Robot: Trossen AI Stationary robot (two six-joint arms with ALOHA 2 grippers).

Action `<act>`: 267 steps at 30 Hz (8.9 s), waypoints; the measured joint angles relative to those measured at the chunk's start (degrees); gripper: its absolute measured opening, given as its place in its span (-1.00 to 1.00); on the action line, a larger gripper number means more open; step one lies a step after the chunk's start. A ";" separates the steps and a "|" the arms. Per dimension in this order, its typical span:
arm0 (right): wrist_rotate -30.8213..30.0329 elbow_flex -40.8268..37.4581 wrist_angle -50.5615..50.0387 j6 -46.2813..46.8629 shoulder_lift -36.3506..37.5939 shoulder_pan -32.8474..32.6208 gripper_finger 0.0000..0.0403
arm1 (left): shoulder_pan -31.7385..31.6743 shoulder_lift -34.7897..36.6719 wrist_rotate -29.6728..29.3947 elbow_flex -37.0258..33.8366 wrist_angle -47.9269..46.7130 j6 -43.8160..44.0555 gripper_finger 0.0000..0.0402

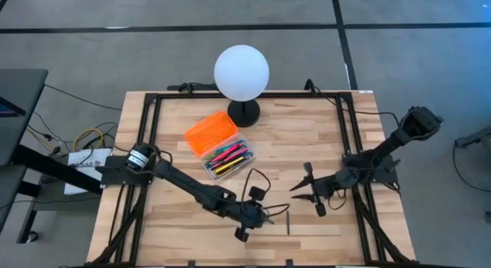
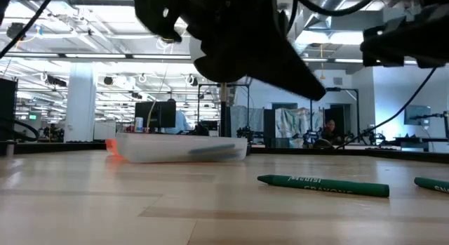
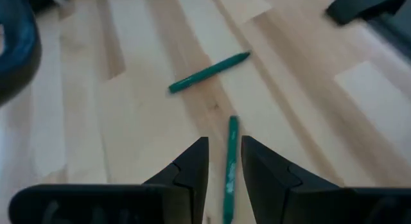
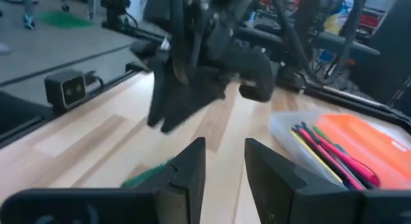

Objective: Pick & place school supplies into a supply box
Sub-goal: Put the left green crayon into the orange supply box, then put the green crayon into the orange supply box

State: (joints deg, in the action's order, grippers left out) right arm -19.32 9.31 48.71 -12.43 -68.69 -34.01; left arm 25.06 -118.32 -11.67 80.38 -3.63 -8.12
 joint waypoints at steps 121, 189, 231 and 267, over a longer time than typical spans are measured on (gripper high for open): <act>-8.43 -8.93 6.58 12.57 -0.04 -5.60 -0.49 | -4.55 -8.26 9.77 11.69 -44.12 25.13 -0.92; -0.64 1.57 -12.44 10.68 -0.02 -5.58 -0.49 | 2.39 2.81 -34.66 6.34 -68.96 44.14 -0.22; 17.04 26.25 -38.29 2.98 -26.01 -3.31 -0.49 | 22.80 4.61 -56.52 6.36 -73.94 72.67 -0.21; 18.26 26.20 -42.25 28.98 -26.20 2.53 -0.83 | 22.85 3.72 -53.42 6.12 -73.24 73.92 -0.22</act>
State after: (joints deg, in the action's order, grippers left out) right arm -1.06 35.51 6.46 16.56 -94.88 -31.48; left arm 47.91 -114.61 -65.08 86.50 -76.87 65.80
